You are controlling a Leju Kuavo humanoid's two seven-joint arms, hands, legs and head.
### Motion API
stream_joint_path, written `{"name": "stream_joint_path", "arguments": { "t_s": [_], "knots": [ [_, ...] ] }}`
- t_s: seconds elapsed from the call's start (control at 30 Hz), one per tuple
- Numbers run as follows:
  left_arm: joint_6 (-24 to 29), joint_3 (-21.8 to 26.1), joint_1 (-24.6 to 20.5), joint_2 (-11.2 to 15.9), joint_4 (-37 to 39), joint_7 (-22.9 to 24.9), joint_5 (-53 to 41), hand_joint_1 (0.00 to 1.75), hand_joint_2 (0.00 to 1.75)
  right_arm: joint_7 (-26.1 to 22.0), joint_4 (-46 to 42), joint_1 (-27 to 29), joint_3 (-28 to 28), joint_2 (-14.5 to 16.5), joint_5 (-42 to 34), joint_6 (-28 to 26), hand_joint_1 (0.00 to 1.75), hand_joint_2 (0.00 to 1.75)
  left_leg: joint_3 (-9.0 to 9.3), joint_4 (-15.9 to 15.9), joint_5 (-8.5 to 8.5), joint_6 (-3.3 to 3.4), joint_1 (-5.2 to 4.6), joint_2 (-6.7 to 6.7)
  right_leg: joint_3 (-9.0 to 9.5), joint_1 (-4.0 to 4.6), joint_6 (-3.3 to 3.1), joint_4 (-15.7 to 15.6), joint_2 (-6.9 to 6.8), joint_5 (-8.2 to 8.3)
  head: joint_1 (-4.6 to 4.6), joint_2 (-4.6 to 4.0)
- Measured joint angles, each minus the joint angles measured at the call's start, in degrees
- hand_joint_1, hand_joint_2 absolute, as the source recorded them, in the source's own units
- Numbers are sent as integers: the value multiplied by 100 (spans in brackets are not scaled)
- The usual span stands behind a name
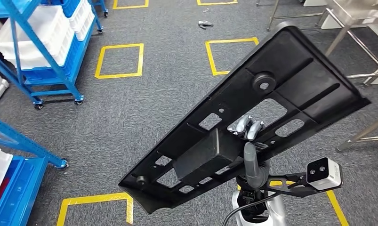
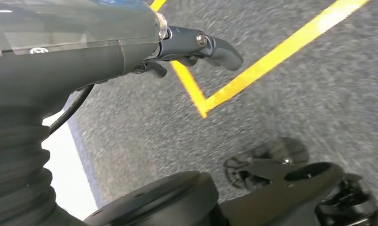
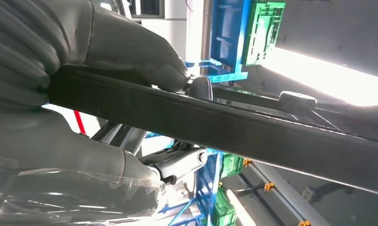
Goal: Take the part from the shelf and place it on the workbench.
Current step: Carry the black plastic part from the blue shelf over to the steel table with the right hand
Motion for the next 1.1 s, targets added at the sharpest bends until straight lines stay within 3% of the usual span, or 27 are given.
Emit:
{"name": "stream_joint_path", "arguments": {
  "t_s": [0.03, 0.07, 0.13, 0.17, 0.23, 0.3, 0.37, 0.47, 0.53, 0.57, 0.6, 0.67, 0.7, 0.77, 0.8, 0.87, 0.93, 1.0, 1.03, 1.07, 1.1],
  "knots": [
    [-5, -1, -6, 0, 0, 1, -3, 0, 175, 4, 15, 1, 5, 0, -2, 6, 175, 175, -43, 73, 52, -3, 3, -6, 1, -1, 0, 12, 59, -4, 0, -1],
    [-7, -1, -7, 1, 0, 3, -5, 0, 175, 5, 27, 0, 9, 0, -5, 9, 175, 175, 13, -69, 209, -1, 9, -12, 3, -4, 4, 27, 123, -9, 0, -1],
    [-2, -1, 15, 3, 0, 9, -8, 0, 175, 5, 42, -1, 16, 4, -10, 11, 175, 175, 313, -767, 621, 17, 36, -131, -3, -11, 27, 64, 254, -26, 1, -1],
    [1, -1, 26, 3, 1, 10, -9, 0, 175, 5, 46, -3, 19, 9, -12, 11, 175, 175, 450, -1098, 733, 29, 49, -228, -24, -8, 50, 89, 313, -30, 1, 0],
    [2, -2, 37, 2, 1, 8, -9, 0, 175, 6, 53, -5, 25, 20, -17, 14, 175, 175, 556, -1385, 760, 67, 50, -369, -83, -14, 117, 110, 401, -12, 2, 0],
    [3, -3, 28, -3, 0, 5, -10, 0, 175, 9, 56, -2, 28, 24, -20, 16, 175, 175, 559, -1427, 774, 130, 45, -318, -117, -24, 189, 106, 445, 12, 4, 0],
    [4, -5, 29, -11, 0, 2, -12, 0, 175, 10, 56, -6, 29, 24, -20, 18, 175, 175, 581, -1478, 808, 195, 60, -226, -177, -16, 249, 238, 302, -89, 17, 0],
    [1, -7, 52, -15, 0, -4, -11, 0, 175, 10, 57, -14, 31, 24, -21, 19, 175, 175, 593, -1508, 821, 264, 52, -63, -584, -31, 321, 1110, 28, -561, 35, 0],
    [-18, -5, 60, -15, 0, -19, -2, 0, 175, 11, 59, -1, 29, 24, -22, 22, 175, 175, 595, -1503, 809, 281, 45, 50, -804, -55, 346, 1569, -11, -678, 35, 0],
    [-33, -5, 62, -15, 0, -29, 3, 0, 175, 12, 60, 3, 29, 24, -22, 24, 175, 175, 601, -1501, 801, 279, 44, 102, -779, -63, 349, 1529, -29, -590, 35, 0],
    [-48, -5, 62, -14, 0, -40, 8, 0, 175, 12, 59, 5, 29, 24, -23, 27, 175, 175, 613, -1498, 790, 269, 43, 148, -645, -67, 343, 1277, -59, -415, 35, 0],
    [-69, -5, 62, -13, 0, -60, 10, 0, 175, 13, 58, 0, 31, 25, -25, 36, 175, 175, 643, -1493, 759, 232, 28, 225, -252, -37, 299, 521, -232, -100, 35, 0],
    [-79, -5, 64, -13, 0, -69, 14, 0, 175, 13, 57, -4, 31, 26, -27, 44, 175, 175, 652, -1491, 744, 206, 15, 261, -117, -9, 268, 247, -310, -27, 34, 0],
    [-102, -5, 76, -14, 0, -89, 33, 0, 175, 15, 57, -10, 32, 29, -32, 60, 175, 175, 662, -1500, 728, 154, -7, 344, -53, 44, 212, 75, -354, -34, 31, 0],
    [-114, -4, 82, -14, 0, -102, 47, 0, 175, 18, 57, -11, 33, 31, -36, 72, 175, 175, 675, -1508, 719, 124, -9, 389, -58, 36, 182, 59, -295, -22, 28, 0],
    [-128, -3, 90, -9, 0, -123, 66, 0, 175, 32, 57, -13, 33, 38, -44, 97, 175, 175, 654, -1408, 624, 62, 5, 314, -37, 3, 127, 8, -194, 2, 26, 0],
    [-131, -1, 96, -3, 0, -138, 71, 0, 175, 66, 57, -18, 35, 55, -51, 114, 175, 175, 427, -915, 340, 11, 30, 112, -14, -25, 71, -23, -113, 17, 21, 0],
    [-130, 2, 76, -3, 0, -150, 72, 0, 175, 92, 58, -16, 38, 63, -52, 117, 175, 175, 73, -203, 48, -23, 38, 21, -12, -26, 42, -19, -34, 14, 19, 0],
    [-129, 3, 62, -3, 0, -154, 70, 0, 175, 94, 59, -12, 37, 63, -51, 116, 175, 175, -35, 6, 20, -36, 43, 11, -10, -27, 42, -13, 15, 13, 20, 0],
    [-129, 4, 52, -3, 0, -155, 68, 0, 175, 93, 60, -10, 37, 63, -51, 116, 175, 175, -44, 9, 107, -46, 52, 6, -8, -32, 46, -3, 73, 9, 20, 0],
    [-129, 4, 51, -1, 0, -152, 65, 0, 175, 93, 60, -9, 37, 63, -51, 116, 175, 175, 43, -190, 286, -54, 67, -8, -6, -39, 56, 14, 139, 3, 19, 0]
  ]
}}
